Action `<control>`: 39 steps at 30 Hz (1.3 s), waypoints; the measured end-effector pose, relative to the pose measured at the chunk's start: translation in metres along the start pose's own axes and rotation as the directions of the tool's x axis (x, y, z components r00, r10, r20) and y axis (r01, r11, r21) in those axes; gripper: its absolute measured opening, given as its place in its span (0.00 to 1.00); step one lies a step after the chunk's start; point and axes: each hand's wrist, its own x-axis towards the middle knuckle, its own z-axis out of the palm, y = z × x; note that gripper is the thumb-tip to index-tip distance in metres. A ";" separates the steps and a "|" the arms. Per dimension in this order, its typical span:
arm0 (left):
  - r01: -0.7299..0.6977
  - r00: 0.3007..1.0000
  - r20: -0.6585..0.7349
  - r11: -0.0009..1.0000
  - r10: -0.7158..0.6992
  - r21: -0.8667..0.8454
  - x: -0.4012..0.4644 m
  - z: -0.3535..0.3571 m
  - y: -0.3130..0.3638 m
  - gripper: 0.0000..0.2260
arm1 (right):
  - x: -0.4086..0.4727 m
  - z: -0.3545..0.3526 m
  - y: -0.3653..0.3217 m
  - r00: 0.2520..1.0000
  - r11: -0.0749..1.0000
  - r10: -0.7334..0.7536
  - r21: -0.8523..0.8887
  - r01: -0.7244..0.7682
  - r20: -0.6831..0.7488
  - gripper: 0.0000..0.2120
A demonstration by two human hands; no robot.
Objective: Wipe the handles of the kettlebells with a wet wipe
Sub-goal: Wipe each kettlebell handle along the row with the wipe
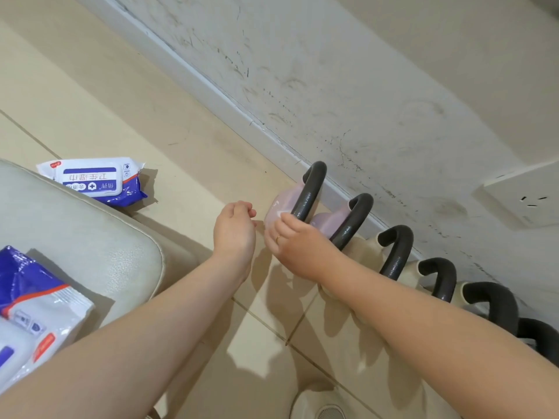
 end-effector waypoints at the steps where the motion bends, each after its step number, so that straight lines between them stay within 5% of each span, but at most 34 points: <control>1: 0.004 1.000 -0.004 1.000 -0.004 -0.004 0.000 0.001 -0.001 0.10 | 0.000 0.002 0.002 0.999 0.999 -0.045 -0.016 0.044 -0.030 0.22; 4: 0.012 0.999 0.034 1.000 -0.013 0.018 0.002 0.002 -0.001 0.09 | 0.005 0.005 0.022 0.996 0.997 -0.008 0.081 0.016 -0.094 0.13; 7: 0.020 0.992 0.121 0.997 -0.029 0.077 0.002 0.005 -0.001 0.09 | -0.007 0.003 0.024 0.980 0.929 0.196 0.327 -0.175 -0.032 0.21; 11: 0.004 0.990 0.140 0.992 -0.023 0.129 0.000 0.010 -0.005 0.09 | -0.011 0.006 0.042 0.973 0.842 0.226 0.513 -0.170 -0.049 0.28; 15: -0.036 0.991 0.130 0.979 0.010 0.201 0.000 0.018 -0.015 0.10 | -0.007 0.010 0.061 0.919 0.604 0.395 0.750 -0.270 0.012 0.23; 20: -0.123 0.986 0.144 0.954 0.086 0.274 -0.004 0.021 -0.016 0.10 | -0.008 0.009 0.048 0.972 0.828 0.130 0.560 0.001 -0.194 0.22; 22: -0.129 0.983 0.162 0.956 0.088 0.263 -0.003 0.022 -0.015 0.10 | -0.004 0.017 0.069 0.971 0.728 0.216 0.680 -0.093 -0.099 0.20; 26: -0.113 0.971 0.231 0.964 0.056 0.241 -0.003 0.026 -0.012 0.12 | 0.011 0.015 0.085 0.866 0.343 0.469 0.868 -0.359 0.173 0.19; 28: -0.174 0.949 0.304 0.945 0.085 0.276 -0.001 0.026 -0.013 0.10 | 0.012 0.013 0.070 0.906 0.483 0.400 0.809 -0.336 0.138 0.19; 30: -0.281 0.908 0.399 0.893 0.129 0.351 0.003 0.025 -0.012 0.09 | 0.004 0.014 0.057 0.955 0.647 0.289 0.748 -0.149 -0.060 0.22; 32: -0.395 0.870 0.467 0.789 0.156 0.471 0.009 0.025 -0.008 0.12 | 0.001 0.018 0.068 0.949 0.634 0.306 0.759 -0.149 -0.070 0.22; 35: -0.425 0.858 0.495 0.727 0.134 0.540 0.017 0.026 -0.002 0.13 | 0.015 0.024 0.086 0.882 0.417 0.460 0.852 -0.315 0.101 0.16; 37: -0.359 0.865 0.495 0.792 0.083 0.494 0.020 0.023 0.000 0.13 | 0.020 0.012 0.075 0.907 0.514 0.409 0.797 -0.317 0.097 0.17; 39: -0.360 0.861 0.502 0.792 0.079 0.494 0.022 0.020 -0.001 0.13 | 0.017 0.008 0.062 0.955 0.700 0.279 0.701 -0.135 -0.096 0.18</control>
